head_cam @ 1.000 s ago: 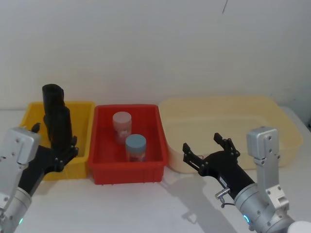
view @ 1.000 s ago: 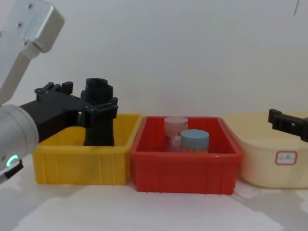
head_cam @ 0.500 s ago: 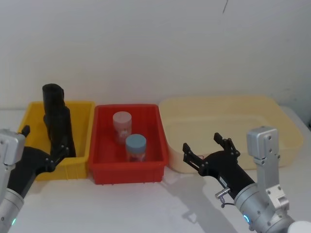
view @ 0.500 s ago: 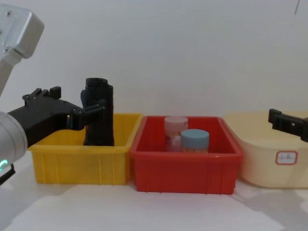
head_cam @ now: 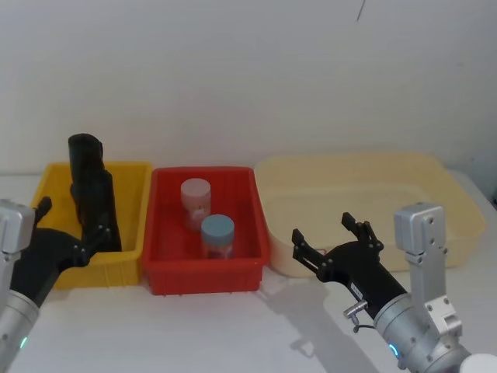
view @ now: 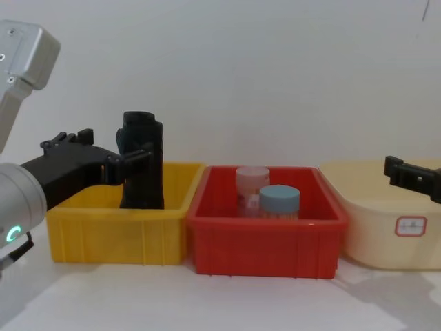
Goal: Pick up the garbage bag with the one hand and transfer it to the other hand.
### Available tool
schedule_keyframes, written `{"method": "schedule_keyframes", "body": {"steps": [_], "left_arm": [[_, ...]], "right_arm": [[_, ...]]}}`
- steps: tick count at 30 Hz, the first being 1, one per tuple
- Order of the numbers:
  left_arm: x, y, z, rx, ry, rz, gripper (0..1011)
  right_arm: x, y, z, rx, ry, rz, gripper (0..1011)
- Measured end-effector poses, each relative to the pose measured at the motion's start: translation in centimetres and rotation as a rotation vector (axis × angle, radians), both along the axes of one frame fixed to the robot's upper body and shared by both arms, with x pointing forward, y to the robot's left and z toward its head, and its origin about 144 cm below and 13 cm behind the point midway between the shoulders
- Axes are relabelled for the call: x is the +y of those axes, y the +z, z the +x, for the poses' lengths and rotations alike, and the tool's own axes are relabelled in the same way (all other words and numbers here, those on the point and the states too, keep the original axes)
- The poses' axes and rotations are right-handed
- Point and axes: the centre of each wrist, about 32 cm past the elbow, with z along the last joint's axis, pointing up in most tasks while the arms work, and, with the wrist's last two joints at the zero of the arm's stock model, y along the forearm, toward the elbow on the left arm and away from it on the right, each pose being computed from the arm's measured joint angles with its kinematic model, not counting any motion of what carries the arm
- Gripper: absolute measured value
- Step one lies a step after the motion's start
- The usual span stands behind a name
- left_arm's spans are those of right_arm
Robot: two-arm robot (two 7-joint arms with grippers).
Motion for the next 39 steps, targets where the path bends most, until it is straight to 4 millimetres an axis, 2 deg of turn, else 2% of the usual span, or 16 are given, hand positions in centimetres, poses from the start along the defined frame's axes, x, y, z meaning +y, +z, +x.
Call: {"method": "schedule_keyframes", "body": {"steps": [28, 39], "left_arm": [[0.2, -0.2, 4.2, 0.007, -0.061, -0.067, 1001], [0.3, -0.7, 5.2, 0.023, -0.07, -0.088, 1001]], "right_arm": [[0.0, 0.0, 0.0, 0.0, 0.0, 0.0, 1000], [0.0, 0.0, 0.0, 0.0, 0.0, 0.0, 1000]]}}
